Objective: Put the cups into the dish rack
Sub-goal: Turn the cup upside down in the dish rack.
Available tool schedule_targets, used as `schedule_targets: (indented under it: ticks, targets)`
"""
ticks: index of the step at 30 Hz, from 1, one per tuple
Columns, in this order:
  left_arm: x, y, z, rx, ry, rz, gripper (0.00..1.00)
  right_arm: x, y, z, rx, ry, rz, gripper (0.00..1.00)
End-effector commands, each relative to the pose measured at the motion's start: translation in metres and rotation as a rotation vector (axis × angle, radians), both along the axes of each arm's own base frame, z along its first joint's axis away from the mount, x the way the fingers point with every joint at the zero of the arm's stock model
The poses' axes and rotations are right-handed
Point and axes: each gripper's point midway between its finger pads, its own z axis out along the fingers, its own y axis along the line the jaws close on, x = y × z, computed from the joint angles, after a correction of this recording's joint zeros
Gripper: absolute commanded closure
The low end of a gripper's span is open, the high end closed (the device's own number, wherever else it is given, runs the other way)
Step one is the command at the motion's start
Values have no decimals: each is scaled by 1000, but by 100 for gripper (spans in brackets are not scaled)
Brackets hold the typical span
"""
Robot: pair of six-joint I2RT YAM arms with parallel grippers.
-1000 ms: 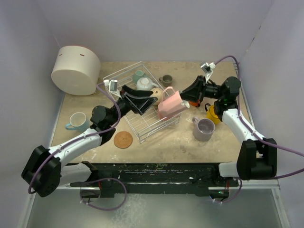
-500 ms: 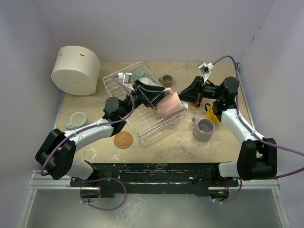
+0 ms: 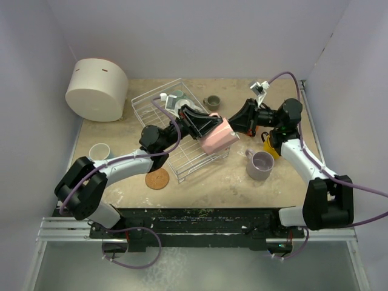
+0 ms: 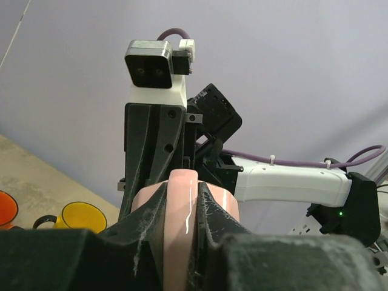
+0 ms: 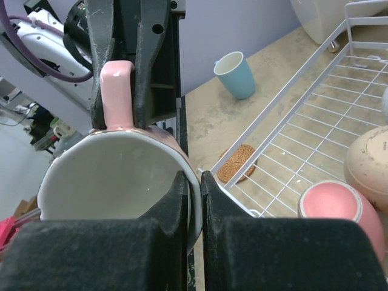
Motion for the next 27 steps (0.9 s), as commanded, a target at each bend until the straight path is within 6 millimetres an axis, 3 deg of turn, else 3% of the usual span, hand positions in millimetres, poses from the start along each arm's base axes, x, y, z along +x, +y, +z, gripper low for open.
schedule_targets:
  ticks: [1,5,10,16,23,27]
  targets:
    - [-3,8,29,-69,-80,30,99,2,2,16,17,-97,-22,100]
    - [-4,17,29,-94,-80,59,100,5,2,12,8,-90,-28,98]
    - [-4,32,28,-97,-72,97,100,7,1,12,-4,-115,-44,64]
    - [-2,56,23,-49,-49,156,100,11,-2,9,-35,-142,-59,41]
    - [2,88,14,49,-3,237,100,18,-9,6,-73,-174,-91,25]
    - [9,107,8,131,35,302,100,21,-13,7,-84,-191,-115,23]
